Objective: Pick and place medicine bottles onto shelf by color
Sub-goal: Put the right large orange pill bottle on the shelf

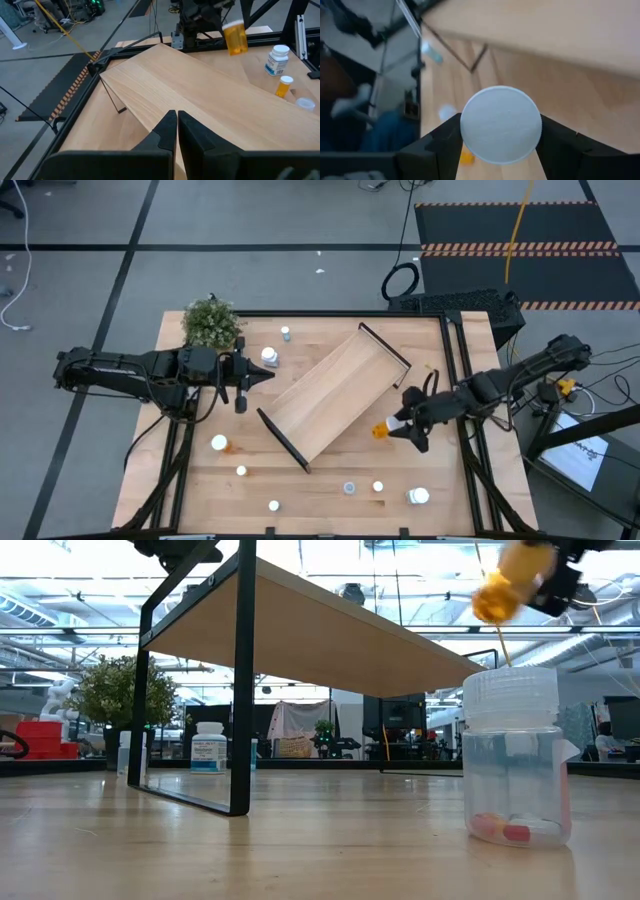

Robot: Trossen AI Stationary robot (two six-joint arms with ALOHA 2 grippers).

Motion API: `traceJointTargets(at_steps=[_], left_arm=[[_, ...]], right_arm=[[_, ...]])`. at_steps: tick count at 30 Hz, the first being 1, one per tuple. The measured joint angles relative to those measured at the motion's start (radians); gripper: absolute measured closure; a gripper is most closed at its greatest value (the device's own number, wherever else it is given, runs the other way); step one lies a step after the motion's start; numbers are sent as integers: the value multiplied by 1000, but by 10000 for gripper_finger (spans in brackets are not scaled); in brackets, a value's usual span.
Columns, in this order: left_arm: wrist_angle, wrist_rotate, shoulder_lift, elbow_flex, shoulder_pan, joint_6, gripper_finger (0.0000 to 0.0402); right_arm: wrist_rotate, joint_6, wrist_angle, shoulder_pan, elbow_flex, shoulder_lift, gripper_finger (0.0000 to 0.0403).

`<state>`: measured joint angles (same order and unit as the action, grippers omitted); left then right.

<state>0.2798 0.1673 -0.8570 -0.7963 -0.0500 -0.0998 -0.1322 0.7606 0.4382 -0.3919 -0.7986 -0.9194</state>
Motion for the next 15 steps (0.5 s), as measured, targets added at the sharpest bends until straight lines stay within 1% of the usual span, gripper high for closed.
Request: traceJointTargets(at_steps=[7,10,15], left_arm=[[0,0,0,0,0,-2,382],[0,0,0,0,0,-2,382],[0,0,0,0,0,-2,382]], right_arm=[[30,-105,-23,113,-35,1,192],[31,-174,-23,153,-72,-4,192],[31,-268,1,224,-172,-28,192]])
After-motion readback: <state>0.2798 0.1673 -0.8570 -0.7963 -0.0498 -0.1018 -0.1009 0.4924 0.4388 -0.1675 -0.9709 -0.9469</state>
